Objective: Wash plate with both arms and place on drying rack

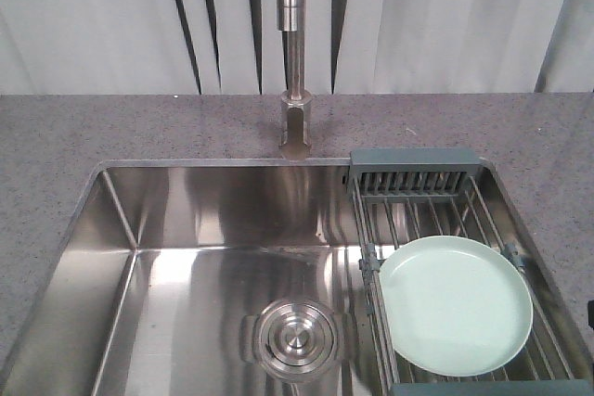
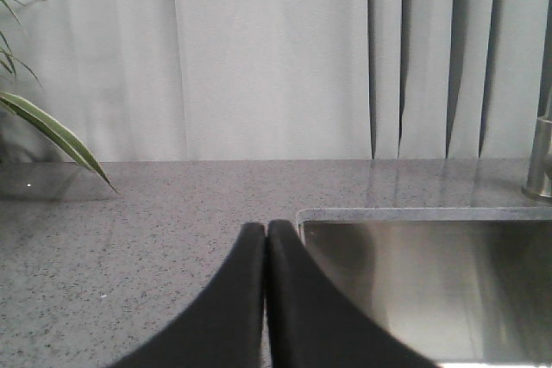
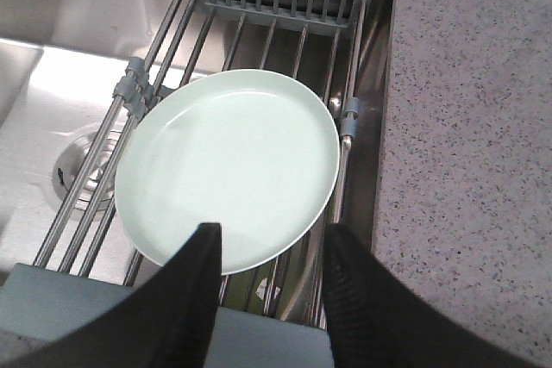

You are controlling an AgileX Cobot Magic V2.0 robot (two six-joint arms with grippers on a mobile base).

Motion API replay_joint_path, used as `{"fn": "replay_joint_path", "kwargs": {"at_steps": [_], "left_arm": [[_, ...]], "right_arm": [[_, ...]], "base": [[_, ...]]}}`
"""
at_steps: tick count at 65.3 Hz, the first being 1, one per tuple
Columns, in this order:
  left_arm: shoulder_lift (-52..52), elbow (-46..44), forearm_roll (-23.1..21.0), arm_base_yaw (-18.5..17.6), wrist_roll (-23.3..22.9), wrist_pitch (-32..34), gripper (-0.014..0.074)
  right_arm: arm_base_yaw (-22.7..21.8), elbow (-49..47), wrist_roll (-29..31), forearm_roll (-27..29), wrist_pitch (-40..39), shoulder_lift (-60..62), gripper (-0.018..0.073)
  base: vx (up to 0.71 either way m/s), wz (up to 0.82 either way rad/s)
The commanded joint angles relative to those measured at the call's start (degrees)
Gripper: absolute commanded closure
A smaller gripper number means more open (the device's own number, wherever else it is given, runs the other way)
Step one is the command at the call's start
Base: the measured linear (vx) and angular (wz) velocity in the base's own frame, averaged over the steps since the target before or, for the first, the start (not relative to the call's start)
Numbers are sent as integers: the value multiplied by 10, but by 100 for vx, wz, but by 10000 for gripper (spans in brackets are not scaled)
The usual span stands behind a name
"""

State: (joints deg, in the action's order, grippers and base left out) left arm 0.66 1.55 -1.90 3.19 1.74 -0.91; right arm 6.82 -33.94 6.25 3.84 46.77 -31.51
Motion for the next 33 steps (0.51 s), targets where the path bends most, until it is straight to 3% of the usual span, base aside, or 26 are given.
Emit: {"fn": "replay_joint_path", "kwargs": {"at_steps": [1, 11, 22, 33], "left_arm": [[8, -15, -6, 0, -1, 42, 603], [8, -15, -6, 0, -1, 42, 603], [8, -15, -6, 0, -1, 42, 603], [8, -15, -6, 0, -1, 42, 603]], "right_arm": [[-3, -15, -1, -7, -36, 9, 272], [-24, 1, -1, -11, -71, 58, 286], [-58, 112, -1, -10, -215, 141, 362], [-71, 212, -1, -8, -312, 219, 445]], "base": [[0, 0], [0, 0], [0, 0], [0, 0]]}}
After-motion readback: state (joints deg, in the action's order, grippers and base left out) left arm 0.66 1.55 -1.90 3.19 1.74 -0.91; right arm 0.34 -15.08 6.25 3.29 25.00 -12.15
